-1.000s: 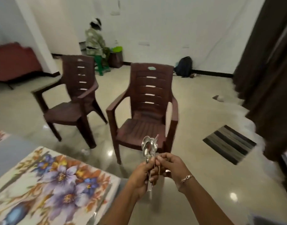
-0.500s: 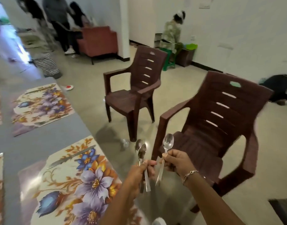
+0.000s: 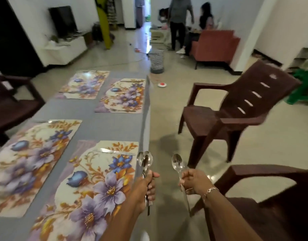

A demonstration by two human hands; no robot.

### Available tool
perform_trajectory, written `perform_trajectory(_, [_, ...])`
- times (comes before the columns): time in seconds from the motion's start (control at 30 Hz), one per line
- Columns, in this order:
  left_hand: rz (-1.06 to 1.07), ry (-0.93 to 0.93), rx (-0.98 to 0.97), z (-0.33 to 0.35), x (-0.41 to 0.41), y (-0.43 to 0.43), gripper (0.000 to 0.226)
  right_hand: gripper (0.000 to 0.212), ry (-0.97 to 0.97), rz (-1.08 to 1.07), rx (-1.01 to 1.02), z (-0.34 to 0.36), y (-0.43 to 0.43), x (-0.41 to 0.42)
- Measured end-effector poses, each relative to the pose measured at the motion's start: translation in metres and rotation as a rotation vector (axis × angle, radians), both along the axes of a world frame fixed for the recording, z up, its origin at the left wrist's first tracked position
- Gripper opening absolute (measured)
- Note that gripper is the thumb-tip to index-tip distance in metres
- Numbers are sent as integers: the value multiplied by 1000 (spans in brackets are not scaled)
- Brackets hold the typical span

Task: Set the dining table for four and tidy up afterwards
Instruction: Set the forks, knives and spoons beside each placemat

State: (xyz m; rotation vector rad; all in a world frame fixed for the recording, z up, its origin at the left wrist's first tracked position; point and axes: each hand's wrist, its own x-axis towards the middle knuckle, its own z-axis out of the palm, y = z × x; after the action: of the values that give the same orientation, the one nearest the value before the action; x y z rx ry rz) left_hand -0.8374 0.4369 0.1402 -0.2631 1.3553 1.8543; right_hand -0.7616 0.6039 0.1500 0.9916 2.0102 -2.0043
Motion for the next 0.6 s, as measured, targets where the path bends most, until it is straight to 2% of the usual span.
perform_trajectory(0.17, [241, 53, -47, -10, -34, -19, 28, 24, -16, 236, 3, -11, -3, -63])
perform_trajectory(0.43, [606, -16, 61, -26, -93, -49, 34, 22, -53, 578, 112, -19, -22, -192])
perform_trajectory(0.6, [696, 20, 14, -30, -128, -65, 31, 28, -63, 750, 272, -24, -44, -259])
